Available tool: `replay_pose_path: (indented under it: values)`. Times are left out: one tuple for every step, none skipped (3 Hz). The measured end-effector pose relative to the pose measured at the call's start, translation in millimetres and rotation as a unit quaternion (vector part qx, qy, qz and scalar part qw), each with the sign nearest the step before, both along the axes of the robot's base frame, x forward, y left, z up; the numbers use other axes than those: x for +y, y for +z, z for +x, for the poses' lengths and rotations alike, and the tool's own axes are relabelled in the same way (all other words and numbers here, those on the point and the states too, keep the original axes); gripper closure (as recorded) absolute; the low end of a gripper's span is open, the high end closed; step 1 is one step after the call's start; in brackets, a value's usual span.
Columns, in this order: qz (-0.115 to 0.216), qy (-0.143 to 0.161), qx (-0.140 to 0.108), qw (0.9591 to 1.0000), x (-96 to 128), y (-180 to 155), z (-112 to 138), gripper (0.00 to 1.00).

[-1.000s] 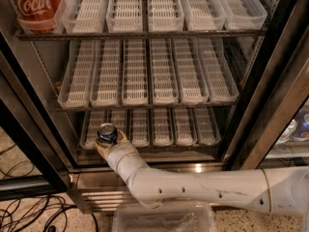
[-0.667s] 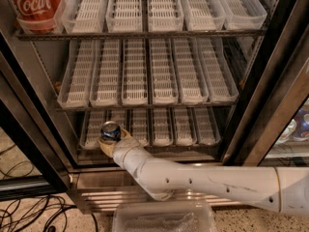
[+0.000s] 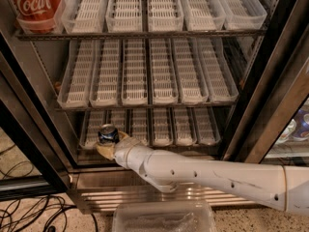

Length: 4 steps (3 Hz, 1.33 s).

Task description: Pick pepsi can from bottom shelf of fridge

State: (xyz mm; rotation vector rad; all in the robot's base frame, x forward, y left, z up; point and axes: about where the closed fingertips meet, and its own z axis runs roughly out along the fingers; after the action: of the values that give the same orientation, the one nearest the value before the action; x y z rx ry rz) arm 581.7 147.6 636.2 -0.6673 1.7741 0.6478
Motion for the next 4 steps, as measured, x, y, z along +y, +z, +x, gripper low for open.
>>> replay_pose_path:
  values:
    - [0.000, 0.000, 0.000, 1.0000, 0, 0, 0, 1.00]
    - [0.000, 0.027, 0.016, 0.9995, -2, -2, -11, 1.00]
    - [0.010, 0.068, 0.045, 0.9967, -12, 1, -23, 1.00]
    - [0.022, 0.115, 0.072, 0.9905, -18, 6, -36, 1.00]
